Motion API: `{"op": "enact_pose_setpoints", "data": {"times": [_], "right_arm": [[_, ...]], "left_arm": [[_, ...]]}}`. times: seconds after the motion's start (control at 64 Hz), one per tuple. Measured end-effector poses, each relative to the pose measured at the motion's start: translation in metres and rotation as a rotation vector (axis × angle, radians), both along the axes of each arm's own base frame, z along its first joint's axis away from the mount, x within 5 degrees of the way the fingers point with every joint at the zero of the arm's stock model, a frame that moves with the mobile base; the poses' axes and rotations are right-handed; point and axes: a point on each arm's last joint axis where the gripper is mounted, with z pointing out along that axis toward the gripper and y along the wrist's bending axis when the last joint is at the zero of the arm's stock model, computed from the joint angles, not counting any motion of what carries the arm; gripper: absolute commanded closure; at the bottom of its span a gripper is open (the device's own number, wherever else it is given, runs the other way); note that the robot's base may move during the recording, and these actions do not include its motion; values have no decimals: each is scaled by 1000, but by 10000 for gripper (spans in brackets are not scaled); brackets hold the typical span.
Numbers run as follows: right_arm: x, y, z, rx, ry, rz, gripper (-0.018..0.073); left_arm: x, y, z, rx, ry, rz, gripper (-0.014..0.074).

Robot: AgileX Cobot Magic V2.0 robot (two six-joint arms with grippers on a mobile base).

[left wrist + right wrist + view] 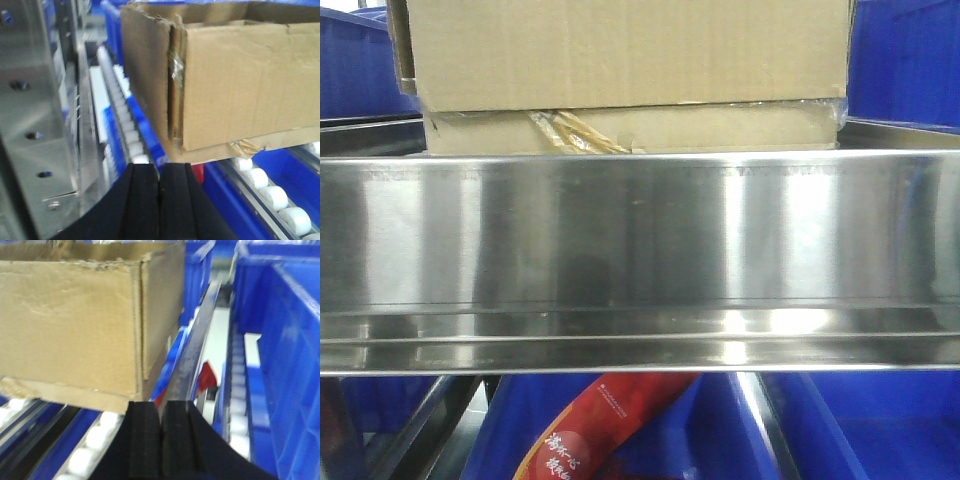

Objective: Stack two boxes on right shelf middle

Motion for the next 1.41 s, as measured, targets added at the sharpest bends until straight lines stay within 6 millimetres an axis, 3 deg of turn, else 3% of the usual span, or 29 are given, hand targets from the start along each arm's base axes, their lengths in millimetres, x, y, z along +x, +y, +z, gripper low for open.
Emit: {"op": "enact_pose_setpoints", "data": {"times": [0.203, 0.89, 1.062, 1.202, 1.327, 1.405], "right_arm": [[2, -1, -7, 6, -23, -14, 712], [2, -1, -7, 8, -30, -15, 712], [2, -1, -6, 7, -32, -16, 712], [2, -1, -6, 7, -34, -16, 712], [2, -1, -7, 7, -32, -16, 712], [2, -1, -7, 8, -35, -16, 712]], "left_arm": [[1, -3, -21, -20, -36, -26, 707], [-3, 1, -25, -33, -70, -6, 707], [-20, 14, -51, -16, -152, 90, 707], [-34, 20, -87, -4, -259, 165, 707], [-37, 23, -118, -26, -260, 216, 707], [-36, 24, -125, -24, -248, 232, 707]]}}
